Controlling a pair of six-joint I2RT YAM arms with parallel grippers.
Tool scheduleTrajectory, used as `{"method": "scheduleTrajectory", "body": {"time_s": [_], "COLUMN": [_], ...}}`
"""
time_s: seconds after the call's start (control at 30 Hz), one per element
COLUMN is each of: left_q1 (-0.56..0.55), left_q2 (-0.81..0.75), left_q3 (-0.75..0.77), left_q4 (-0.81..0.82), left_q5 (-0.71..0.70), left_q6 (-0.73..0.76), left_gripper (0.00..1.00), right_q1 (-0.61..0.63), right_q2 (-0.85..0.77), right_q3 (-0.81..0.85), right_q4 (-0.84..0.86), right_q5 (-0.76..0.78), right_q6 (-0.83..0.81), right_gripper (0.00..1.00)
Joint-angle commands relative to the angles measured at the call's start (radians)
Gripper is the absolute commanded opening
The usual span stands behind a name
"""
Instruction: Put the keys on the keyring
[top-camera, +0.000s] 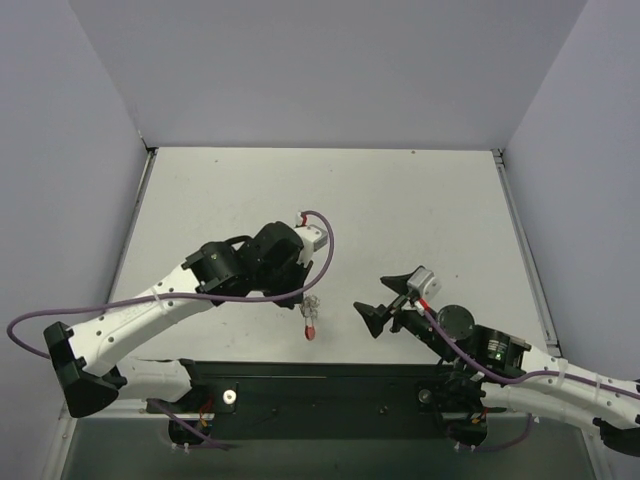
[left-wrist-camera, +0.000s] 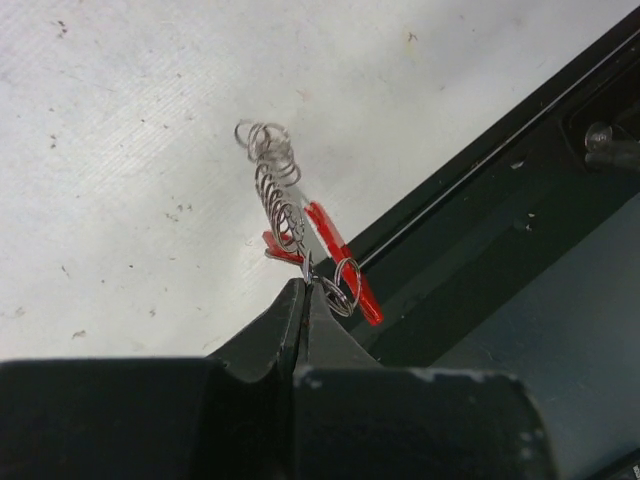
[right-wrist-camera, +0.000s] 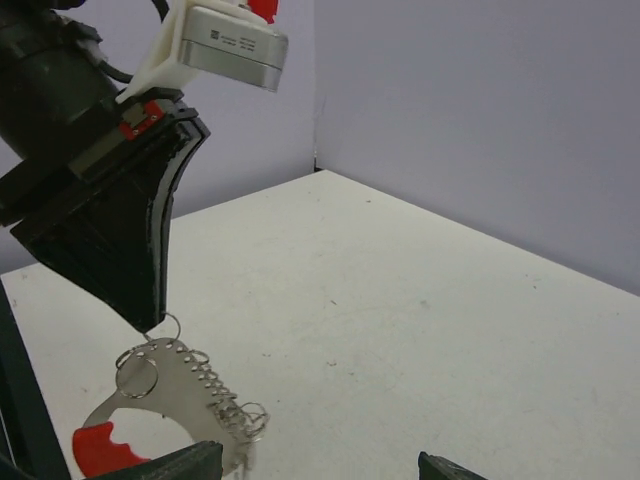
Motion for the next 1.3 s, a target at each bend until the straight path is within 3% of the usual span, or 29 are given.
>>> {"method": "scheduleTrajectory", "body": {"time_s": [0.0,0.1,0.3,0.73,0.9,1.03,1.27], "left_q1": [-0.051,-0.102,-0.103,-0.045,-0.002,0.010,0.039], "left_q2": [-0.095,-0.106,-0.104,-0.054,0.058,0.244,0.473], "left_q3": [-0.036,-0.021,-0.005,-0.044,-0.061,-0.047,0.128], "left_q4": [0.171,0.115,-0.071,-0.281,-0.232,-0.111,-0.062], "left_q5": [0.018,-0.107,-0.261,-0.416,-0.395,-0.330,-0.437], "left_q6": [-0.051,-0.076,-0.134,-0.226,-0.151,-0.060,0.030], "left_gripper": [0.00,0.00,0.00,0.00,0.00,0.00,0.00], "right_q1": [-0.004,-0.004,-0.007,-0.010,-0.015,-0.016,-0.022], "right_q2": [0.001,0.016,0.047,0.065,0.055,0.042,-0.005], "right_q3": [-0.016,-0.022,-0.038,-0.073,-0.084,-0.085,-0.090], "right_q4": [-0.037,-0.043,-0.020,0.006,0.006,-0.019,-0.063], "right_q5": [0.051,0.060,0.067,0.076,0.074,0.068,0.062], "right_q6": [0.015,0.018,0.012,0.024,0.036,0.058,0.093], "right_gripper": [0.76,0.77,0.77,0.79,0.80,0.80,0.82]}}
